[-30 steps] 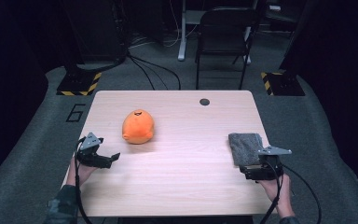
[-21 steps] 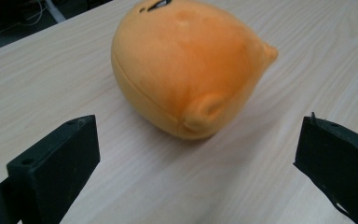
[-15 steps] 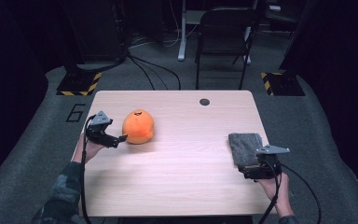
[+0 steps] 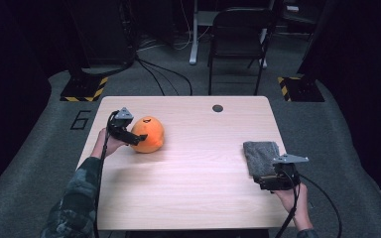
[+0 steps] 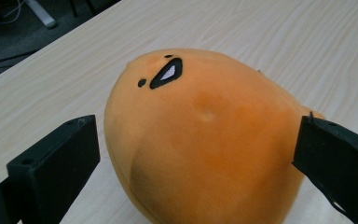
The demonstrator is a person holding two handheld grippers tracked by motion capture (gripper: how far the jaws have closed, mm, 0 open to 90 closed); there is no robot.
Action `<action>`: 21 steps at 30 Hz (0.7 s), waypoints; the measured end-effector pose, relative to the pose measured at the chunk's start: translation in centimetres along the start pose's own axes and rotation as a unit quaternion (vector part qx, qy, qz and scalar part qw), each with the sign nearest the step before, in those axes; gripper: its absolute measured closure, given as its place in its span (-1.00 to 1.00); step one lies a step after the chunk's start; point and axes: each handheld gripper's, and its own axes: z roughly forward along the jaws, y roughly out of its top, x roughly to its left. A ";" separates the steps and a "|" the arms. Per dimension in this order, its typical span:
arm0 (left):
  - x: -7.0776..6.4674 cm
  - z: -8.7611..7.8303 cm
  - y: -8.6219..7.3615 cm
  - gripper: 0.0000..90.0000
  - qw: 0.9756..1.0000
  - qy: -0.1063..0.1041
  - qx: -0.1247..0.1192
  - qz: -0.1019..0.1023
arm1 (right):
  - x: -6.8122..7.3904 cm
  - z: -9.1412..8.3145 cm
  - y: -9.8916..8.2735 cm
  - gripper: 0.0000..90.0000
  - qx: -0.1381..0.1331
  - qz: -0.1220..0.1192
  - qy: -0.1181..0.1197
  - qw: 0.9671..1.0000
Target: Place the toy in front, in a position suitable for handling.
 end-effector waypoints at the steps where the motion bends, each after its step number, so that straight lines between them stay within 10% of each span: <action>1: 0.0 0.2 0.0 -0.99 1.000 -0.006 0.005 0.002 | 0.0 0.0 0.0 -0.93 0.000 0.000 0.000 1.000; 11: 0.2 2.1 -0.8 -0.64 0.999 -0.034 0.038 0.009 | 0.0 0.2 0.0 -0.93 0.004 0.003 0.001 1.000; 21: 0.5 2.3 -1.8 0.22 0.999 -0.020 0.036 -0.011 | 0.1 0.6 0.0 -0.92 0.010 -0.002 0.007 1.000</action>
